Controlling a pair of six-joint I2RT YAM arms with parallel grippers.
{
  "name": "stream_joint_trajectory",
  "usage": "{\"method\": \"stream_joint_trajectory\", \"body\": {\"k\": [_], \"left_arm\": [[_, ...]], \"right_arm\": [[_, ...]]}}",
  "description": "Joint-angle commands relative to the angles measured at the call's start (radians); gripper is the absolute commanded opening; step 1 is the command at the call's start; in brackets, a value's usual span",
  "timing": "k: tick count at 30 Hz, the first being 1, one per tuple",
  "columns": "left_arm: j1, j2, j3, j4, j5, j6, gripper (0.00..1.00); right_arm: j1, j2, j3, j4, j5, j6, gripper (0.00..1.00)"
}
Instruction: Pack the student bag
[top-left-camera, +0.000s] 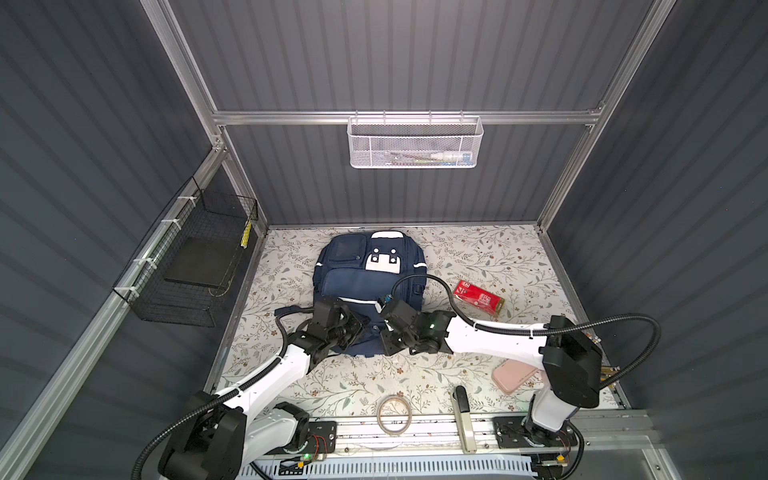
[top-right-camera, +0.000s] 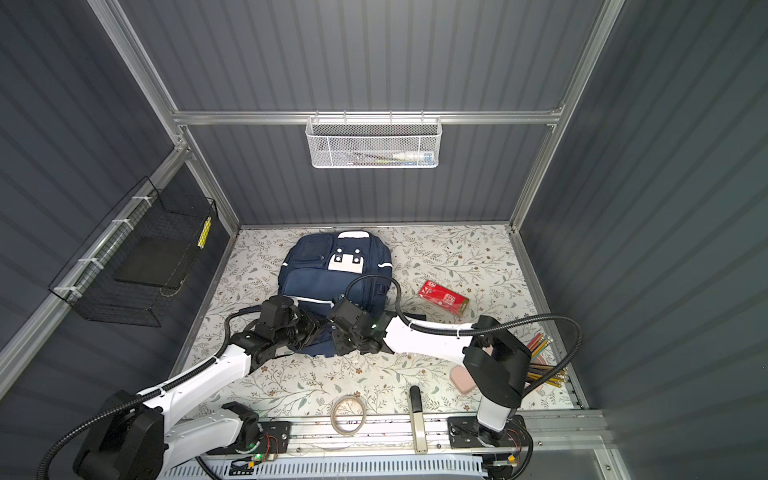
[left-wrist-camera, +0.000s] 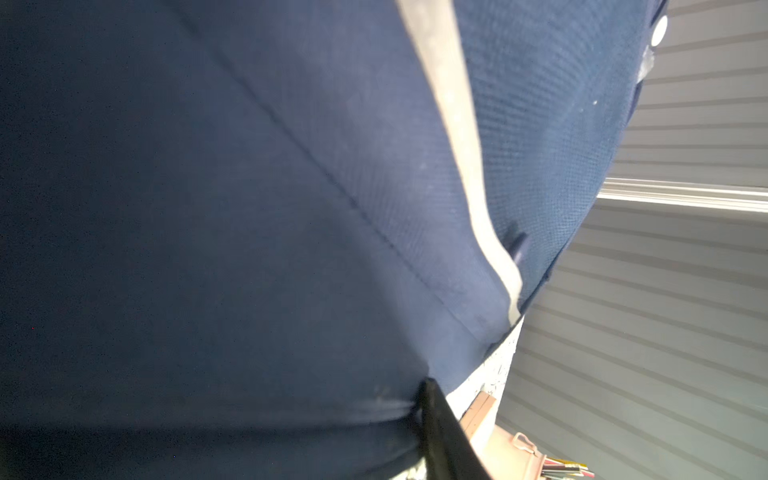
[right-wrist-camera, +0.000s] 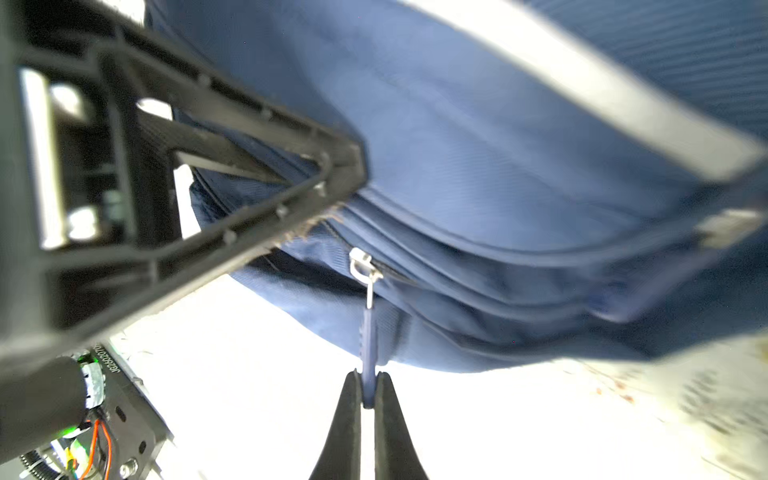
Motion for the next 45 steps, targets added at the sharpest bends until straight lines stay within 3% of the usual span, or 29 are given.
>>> {"method": "stream_joint_trajectory", "body": {"k": [1,2,11,15,19,26,33,40,43,45], "left_arm": [[0.024,0.035,0.028,-0.01,-0.047,0.062,0.07],[0.024,0.04,0.028,-0.006,-0.037,0.065,0.0],[0.082,-0.064,0.04,-0.112,0.028,0.104,0.0],[0.107,-0.081,0.047,-0.144,0.074,0.119,0.0],[0.14,-0.129,0.064,-0.205,0.109,0.16,0.0],[0.181,-0.125,0.08,-0.222,0.277,0.216,0.0],[0.195,-0.14,0.092,-0.312,0.354,0.286,0.0],[0.213,-0.15,0.145,-0.431,0.324,0.39,0.0],[0.233,-0.106,0.171,-0.427,0.326,0.434,0.0],[0.233,-0.06,0.194,-0.416,0.352,0.456,0.0]], "right_arm": [[-0.011,-0.029,-0.029,-0.042,0.035,-0.023,0.0],[-0.019,-0.031,-0.034,-0.047,0.031,-0.026,0.0],[-0.179,-0.092,-0.127,-0.069,0.057,-0.111,0.0],[-0.23,-0.099,-0.12,-0.125,0.135,-0.161,0.0],[-0.336,-0.106,-0.133,-0.098,0.119,-0.189,0.0],[-0.429,-0.056,-0.047,-0.038,0.144,-0.276,0.0],[-0.539,0.052,0.07,-0.003,0.118,-0.324,0.0],[-0.572,0.149,0.188,-0.06,0.194,-0.308,0.0],[-0.57,0.102,0.157,-0.074,0.126,-0.309,0.0],[-0.548,0.024,0.086,-0.029,0.056,-0.33,0.34]]}}
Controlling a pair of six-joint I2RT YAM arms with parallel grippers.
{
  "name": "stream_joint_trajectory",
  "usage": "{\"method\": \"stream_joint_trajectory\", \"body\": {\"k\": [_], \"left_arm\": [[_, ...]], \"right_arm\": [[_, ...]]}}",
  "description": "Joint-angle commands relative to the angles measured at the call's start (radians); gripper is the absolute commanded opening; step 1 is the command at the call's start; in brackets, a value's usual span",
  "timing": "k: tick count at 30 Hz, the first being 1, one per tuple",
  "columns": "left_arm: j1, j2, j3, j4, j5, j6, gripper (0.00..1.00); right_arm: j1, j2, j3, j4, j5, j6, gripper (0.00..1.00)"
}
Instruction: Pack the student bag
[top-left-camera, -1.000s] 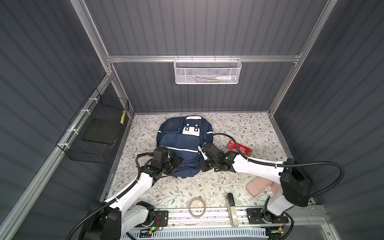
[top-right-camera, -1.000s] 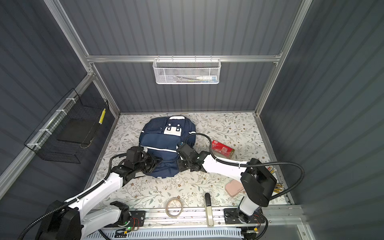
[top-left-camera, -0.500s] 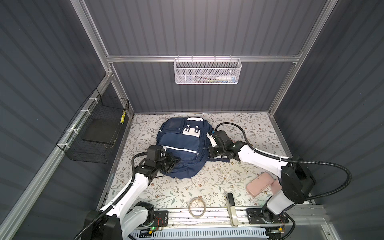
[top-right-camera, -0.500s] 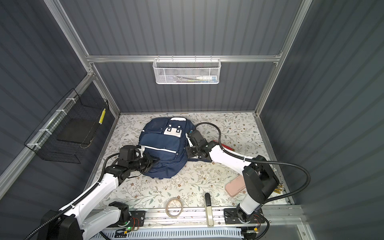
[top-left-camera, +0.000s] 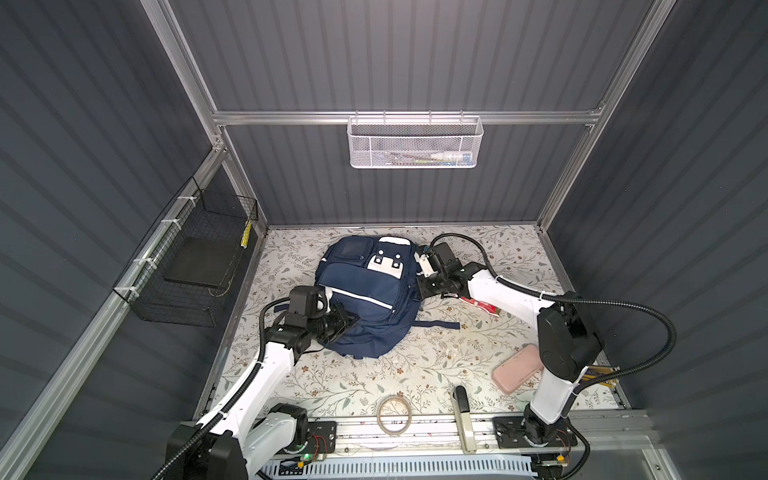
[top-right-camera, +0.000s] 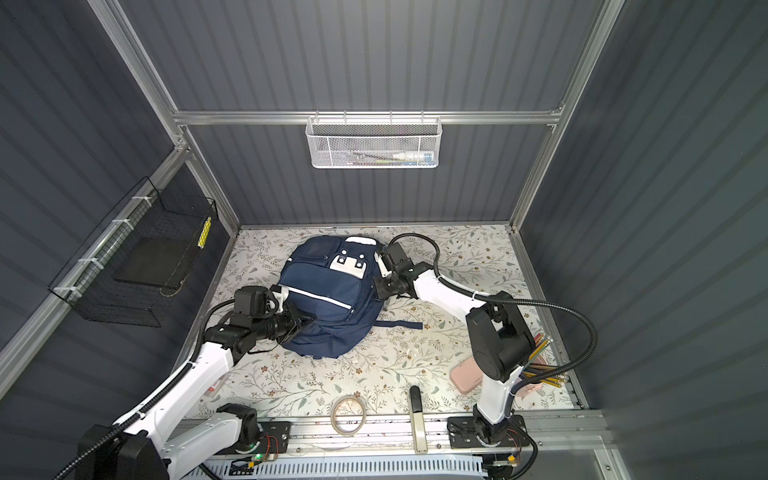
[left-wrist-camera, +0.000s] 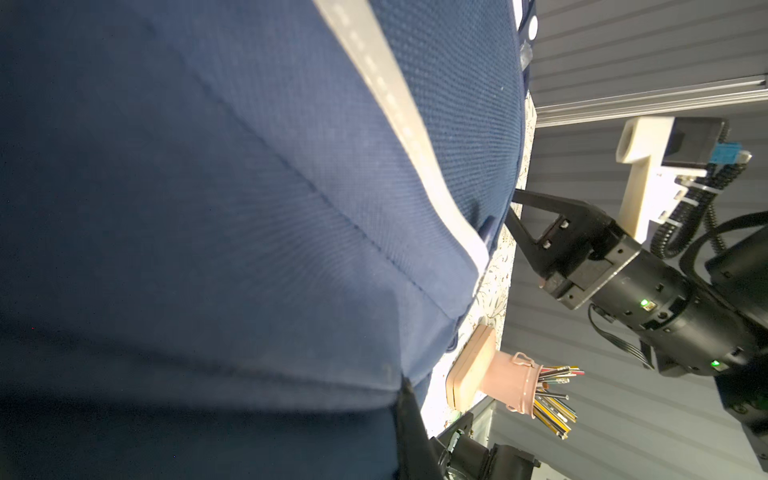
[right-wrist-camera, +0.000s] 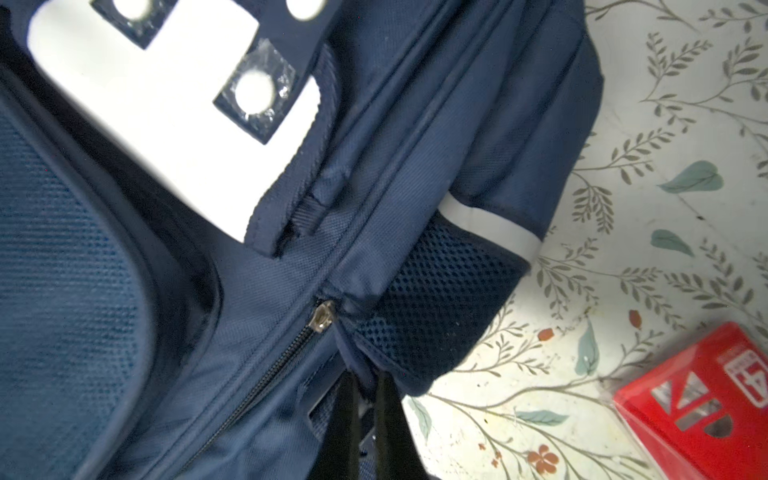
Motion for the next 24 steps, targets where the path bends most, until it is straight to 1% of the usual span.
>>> {"method": "stream_joint_trajectory", "body": {"k": [1,2,5,6,7,8,9,11,12,14,17,19,21,22,24], "left_arm": [[0.015,0.045,0.056,-0.093,0.059,0.1,0.0],[0.015,0.061,0.059,-0.085,0.067,0.103,0.0],[0.015,0.082,0.066,-0.063,0.081,0.107,0.07],[0.015,0.082,0.075,-0.074,0.074,0.118,0.11],[0.015,0.079,0.093,-0.103,0.049,0.139,0.19],[0.017,0.068,0.11,-0.132,0.021,0.156,0.24],[0.016,0.056,0.125,-0.148,-0.004,0.163,0.33],[0.017,0.017,0.146,-0.18,-0.046,0.169,0.46],[0.017,0.0,0.149,-0.186,-0.057,0.165,0.48],[0.017,-0.026,0.142,-0.2,-0.065,0.157,0.49],[0.017,-0.044,0.125,-0.218,-0.061,0.152,0.49],[0.017,-0.055,0.102,-0.198,-0.04,0.133,0.49],[0.015,-0.071,0.077,-0.164,-0.023,0.113,0.49],[0.015,-0.077,0.071,-0.155,-0.022,0.109,0.49],[0.013,-0.081,0.068,-0.143,-0.027,0.114,0.49]], "right_arm": [[-0.049,-0.11,-0.085,0.03,0.135,-0.009,0.47],[-0.034,-0.144,-0.1,0.021,0.123,-0.007,0.54],[0.033,-0.21,-0.109,-0.004,0.116,0.043,0.66],[0.064,-0.216,-0.105,-0.007,0.118,0.062,0.7],[0.093,-0.213,-0.093,-0.01,0.121,0.098,0.76],[0.113,-0.192,-0.072,-0.012,0.085,0.144,0.78],[0.131,-0.169,-0.054,-0.009,0.059,0.178,0.79],[0.177,-0.11,-0.019,0.015,0.07,0.267,0.75],[0.188,-0.087,-0.013,0.048,0.043,0.292,0.74],[0.205,-0.031,0.009,0.081,0.043,0.356,0.71],[0.206,0.025,0.019,0.1,0.067,0.423,0.71],[0.208,0.04,-0.011,0.177,0.05,0.44,0.71],[0.209,0.063,-0.003,0.216,0.013,0.444,0.68],[0.215,0.064,-0.011,0.257,0.01,0.449,0.65],[0.229,0.058,-0.019,0.308,0.019,0.466,0.5]]}}
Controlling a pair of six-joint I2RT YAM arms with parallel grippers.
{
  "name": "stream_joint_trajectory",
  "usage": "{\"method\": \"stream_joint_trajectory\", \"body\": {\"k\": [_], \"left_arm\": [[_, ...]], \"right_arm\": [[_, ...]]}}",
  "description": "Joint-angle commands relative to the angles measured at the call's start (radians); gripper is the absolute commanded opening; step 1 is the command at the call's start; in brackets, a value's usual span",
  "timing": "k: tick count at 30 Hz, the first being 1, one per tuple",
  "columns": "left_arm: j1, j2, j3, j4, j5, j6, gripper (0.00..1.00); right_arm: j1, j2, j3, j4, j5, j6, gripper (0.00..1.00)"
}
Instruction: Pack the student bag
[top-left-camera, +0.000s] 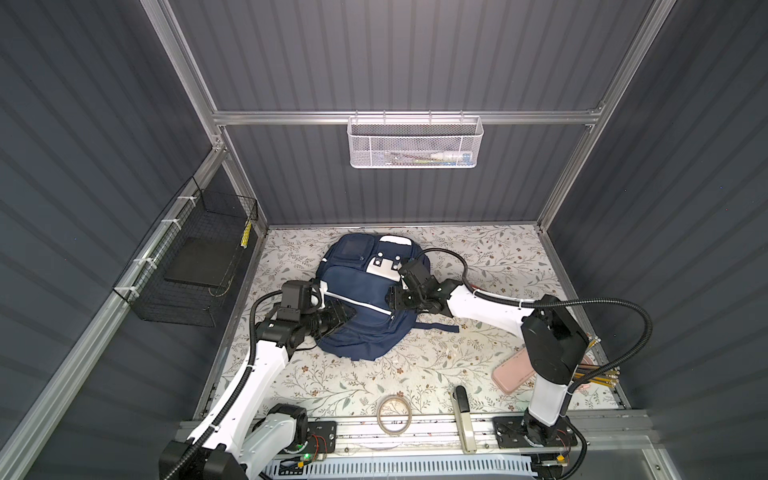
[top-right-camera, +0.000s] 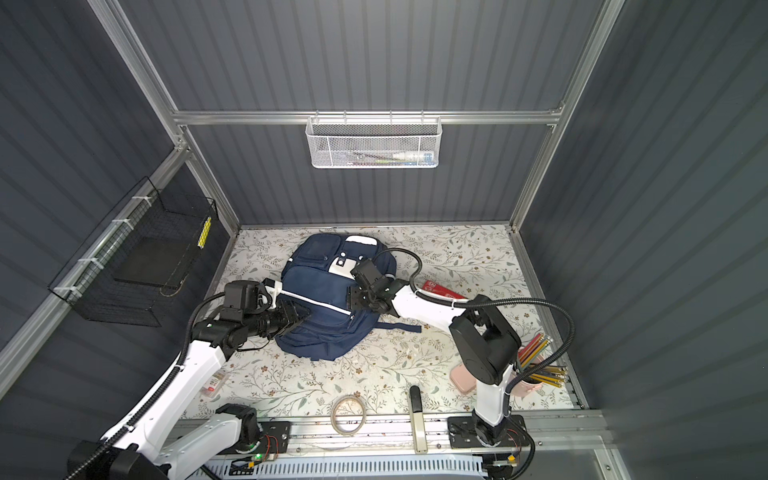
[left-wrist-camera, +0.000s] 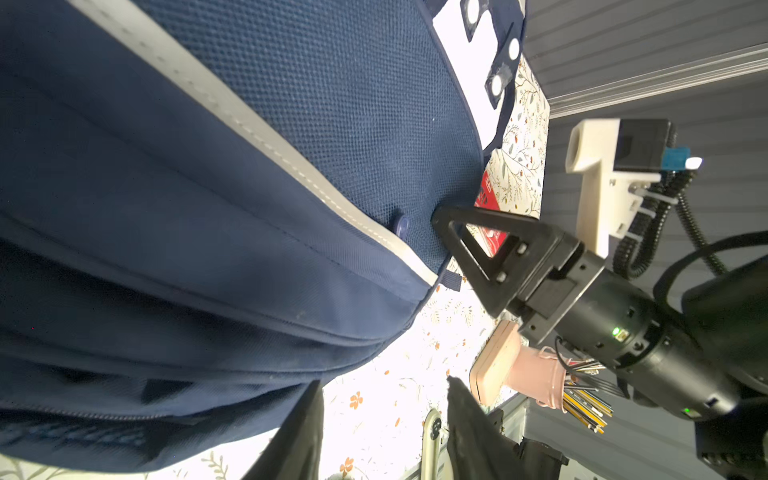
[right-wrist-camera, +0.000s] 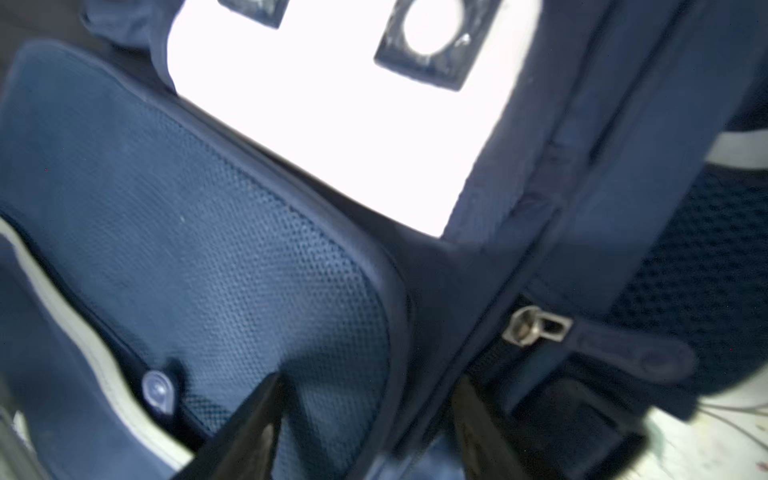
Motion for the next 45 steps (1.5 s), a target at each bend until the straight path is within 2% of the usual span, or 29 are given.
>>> {"method": "stream_joint_trajectory", "body": {"k": [1,2,4,5,8,11,14,19,24,28,31,36,41,43,45], "left_arm": [[-0.006,-0.015,-0.013,0.028,0.021,-0.002,0.49],[-0.013,-0.013,-0.013,0.041,0.026,0.005,0.48],[-0.055,-0.017,-0.008,0.065,-0.002,0.028,0.48],[-0.097,-0.022,0.0,0.07,-0.041,0.051,0.48],[-0.225,-0.03,0.001,0.12,-0.169,0.102,0.48],[-0.28,-0.014,-0.036,0.196,-0.178,0.107,0.48],[-0.336,0.017,-0.059,0.211,-0.245,0.159,0.49],[-0.437,0.042,-0.093,0.27,-0.351,0.169,0.5],[-0.493,0.119,-0.123,0.364,-0.414,0.127,0.51],[-0.523,0.115,-0.13,0.343,-0.593,0.087,0.52],[-0.523,0.123,-0.114,0.336,-0.666,0.098,0.51],[-0.524,0.195,-0.093,0.397,-0.639,0.107,0.43],[-0.523,0.232,-0.117,0.47,-0.618,0.078,0.43],[-0.523,0.237,-0.112,0.482,-0.629,0.075,0.33],[-0.524,0.248,-0.099,0.499,-0.624,0.073,0.29]], "right_arm": [[0.023,-0.006,-0.003,0.144,-0.02,0.06,0.33],[0.027,-0.007,0.001,0.149,-0.012,0.075,0.18],[0.029,-0.02,0.0,0.171,-0.023,0.093,0.04],[0.03,-0.031,0.001,0.167,-0.015,0.108,0.0],[0.029,-0.069,0.012,0.139,0.006,0.154,0.0],[0.023,-0.09,0.024,0.127,-0.007,0.19,0.0],[0.021,-0.101,0.039,0.096,0.004,0.19,0.0],[0.021,-0.106,0.03,0.092,-0.01,0.205,0.0],[0.024,-0.107,0.014,0.113,-0.018,0.225,0.0],[0.028,-0.107,0.005,0.124,-0.035,0.23,0.0],[0.039,-0.117,-0.011,0.13,-0.04,0.232,0.0],[0.053,-0.131,-0.041,0.142,-0.054,0.246,0.0],[0.054,-0.145,-0.073,0.164,-0.056,0.263,0.0],[0.057,-0.145,-0.077,0.171,-0.059,0.267,0.0],[0.063,-0.142,-0.084,0.181,-0.061,0.275,0.0]]}}
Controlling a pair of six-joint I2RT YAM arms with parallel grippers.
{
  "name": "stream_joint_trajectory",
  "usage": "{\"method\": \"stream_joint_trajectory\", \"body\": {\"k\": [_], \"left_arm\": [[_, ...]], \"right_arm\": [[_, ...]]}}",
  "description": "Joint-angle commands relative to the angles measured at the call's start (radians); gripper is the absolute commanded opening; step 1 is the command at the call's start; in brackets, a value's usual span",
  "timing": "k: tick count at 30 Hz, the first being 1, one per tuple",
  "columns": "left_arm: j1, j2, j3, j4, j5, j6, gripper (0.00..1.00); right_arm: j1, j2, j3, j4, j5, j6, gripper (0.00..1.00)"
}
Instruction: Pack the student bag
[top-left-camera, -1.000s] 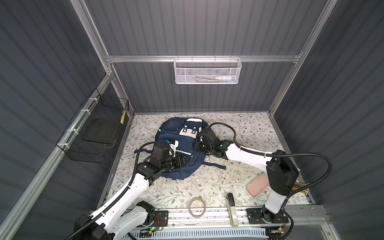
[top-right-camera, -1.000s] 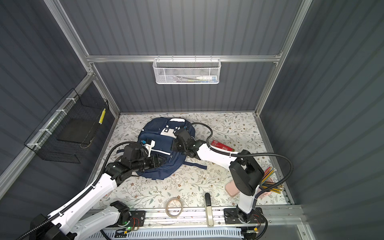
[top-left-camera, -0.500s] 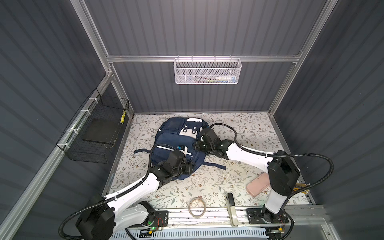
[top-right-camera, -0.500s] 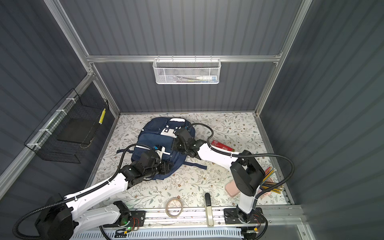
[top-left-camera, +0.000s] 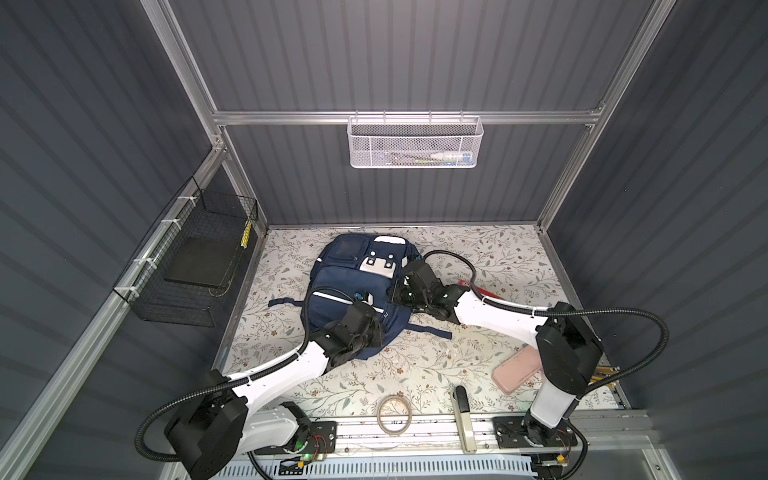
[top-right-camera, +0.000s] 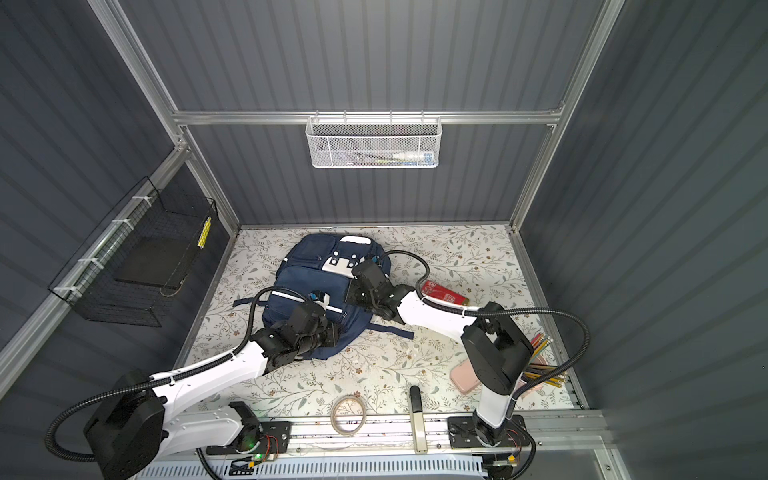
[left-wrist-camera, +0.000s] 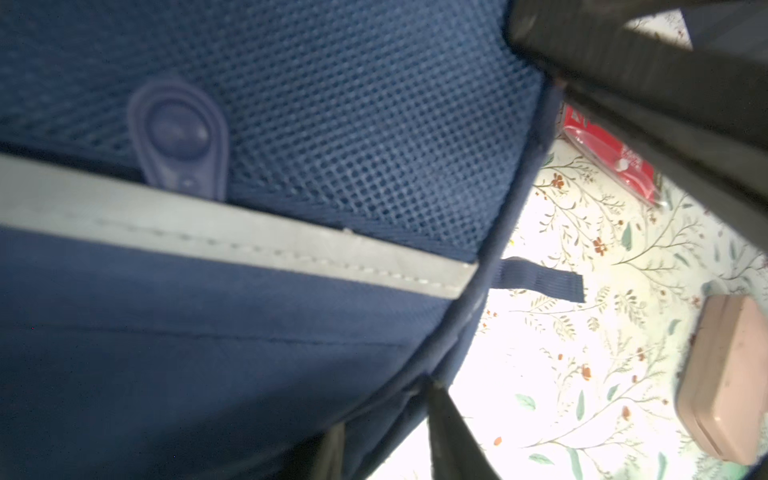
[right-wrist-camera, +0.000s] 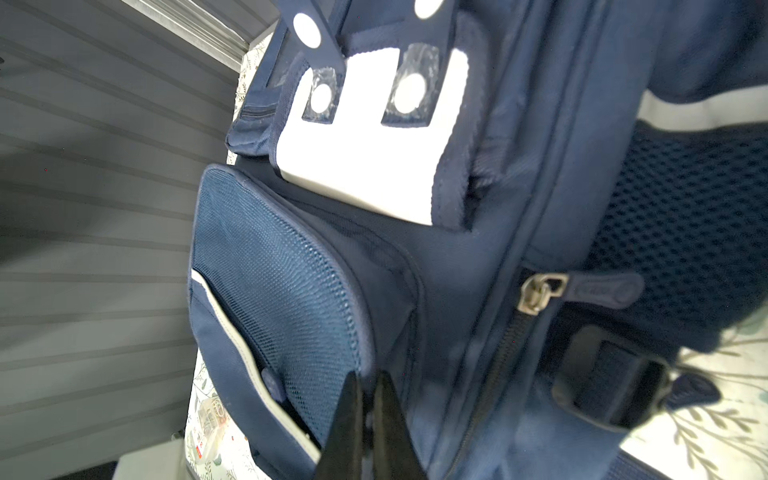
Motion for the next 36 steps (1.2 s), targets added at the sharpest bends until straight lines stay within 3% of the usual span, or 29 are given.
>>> {"method": "stream_joint_trajectory", "body": {"k": [1,3,5,10,12,15,20,22,28,31,36], "left_arm": [[0.004,0.018,0.026,0.144,-0.017,-0.006,0.29],[-0.002,0.021,0.013,0.184,-0.02,-0.024,0.3],[-0.009,0.025,0.003,0.188,-0.069,-0.035,0.38],[-0.01,0.029,-0.052,0.304,-0.092,-0.027,0.38],[-0.012,0.074,-0.024,0.279,-0.104,-0.019,0.35],[-0.012,0.091,-0.03,0.33,-0.092,-0.015,0.12],[-0.012,0.098,0.026,0.308,-0.056,-0.004,0.16],[-0.011,0.08,0.037,0.255,-0.075,-0.008,0.0],[0.011,-0.03,0.034,0.081,-0.168,0.02,0.0],[0.022,-0.046,0.031,0.048,-0.163,0.016,0.0],[0.04,-0.135,0.022,0.01,-0.108,0.015,0.0]], "right_arm": [[0.037,-0.046,-0.014,0.032,-0.048,0.03,0.0],[0.039,-0.045,-0.028,0.055,-0.052,0.052,0.0],[0.04,-0.046,-0.038,0.072,-0.057,0.068,0.0],[0.043,-0.028,-0.043,0.09,-0.072,0.092,0.0],[0.043,-0.017,-0.042,0.096,-0.08,0.095,0.0],[0.043,-0.014,-0.043,0.095,-0.083,0.094,0.0],[0.041,-0.024,-0.064,0.09,-0.071,0.092,0.0],[0.03,-0.031,-0.068,0.065,-0.074,0.074,0.0],[-0.005,-0.088,-0.1,-0.057,-0.044,0.03,0.0],[0.013,-0.086,-0.156,0.052,-0.075,0.14,0.07],[0.04,-0.046,-0.227,0.242,-0.087,0.251,0.05]]}}
